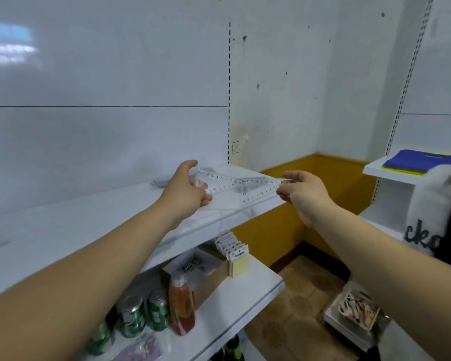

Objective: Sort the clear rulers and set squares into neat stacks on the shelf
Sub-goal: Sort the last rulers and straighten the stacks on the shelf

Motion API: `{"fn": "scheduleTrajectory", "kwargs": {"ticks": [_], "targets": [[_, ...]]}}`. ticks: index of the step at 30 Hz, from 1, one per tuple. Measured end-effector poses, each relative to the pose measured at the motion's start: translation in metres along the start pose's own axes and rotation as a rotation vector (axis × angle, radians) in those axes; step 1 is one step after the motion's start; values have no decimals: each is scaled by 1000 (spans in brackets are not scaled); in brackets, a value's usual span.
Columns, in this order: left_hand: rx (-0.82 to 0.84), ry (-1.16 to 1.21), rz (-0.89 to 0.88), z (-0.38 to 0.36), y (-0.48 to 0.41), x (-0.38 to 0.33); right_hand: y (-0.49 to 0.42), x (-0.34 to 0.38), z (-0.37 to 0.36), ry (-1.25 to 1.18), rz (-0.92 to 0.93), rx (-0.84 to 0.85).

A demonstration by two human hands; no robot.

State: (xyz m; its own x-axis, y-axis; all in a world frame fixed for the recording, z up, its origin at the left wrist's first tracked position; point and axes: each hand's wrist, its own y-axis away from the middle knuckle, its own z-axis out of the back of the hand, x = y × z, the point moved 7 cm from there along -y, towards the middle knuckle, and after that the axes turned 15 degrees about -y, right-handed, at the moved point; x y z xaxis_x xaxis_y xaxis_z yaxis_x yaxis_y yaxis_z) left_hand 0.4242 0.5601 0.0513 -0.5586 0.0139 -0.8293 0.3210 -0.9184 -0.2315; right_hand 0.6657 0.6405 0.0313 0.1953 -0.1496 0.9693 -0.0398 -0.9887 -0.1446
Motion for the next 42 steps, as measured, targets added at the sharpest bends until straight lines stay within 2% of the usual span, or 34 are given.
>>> {"fn": "scheduleTrajectory", "kwargs": {"ticks": [9,15,21,25,31,33,36,40,42], "targets": [[-21,-46,-9,-7,-102,10,-117,-11,-20,267,58,119],[-40,-129,9,-18,-134,19,-175,-33,-32,476,81,296],[-87,-125,50,-30,-148,22,-212,-58,-44,547,66,459],[-97,-127,71,-42,-152,21,-225,-73,-47,558,56,528],[-72,-135,77,-66,-153,18,-238,-83,-46,728,95,583],[-54,-139,72,-75,-154,16,-235,-77,-46,689,126,616],[7,-100,69,-91,-157,9,-220,-59,-58,626,191,752],[68,-12,105,-112,-164,-1,-205,-45,-75,790,319,867],[56,-114,99,-117,-166,-3,-209,-44,-75,809,323,847]]}}
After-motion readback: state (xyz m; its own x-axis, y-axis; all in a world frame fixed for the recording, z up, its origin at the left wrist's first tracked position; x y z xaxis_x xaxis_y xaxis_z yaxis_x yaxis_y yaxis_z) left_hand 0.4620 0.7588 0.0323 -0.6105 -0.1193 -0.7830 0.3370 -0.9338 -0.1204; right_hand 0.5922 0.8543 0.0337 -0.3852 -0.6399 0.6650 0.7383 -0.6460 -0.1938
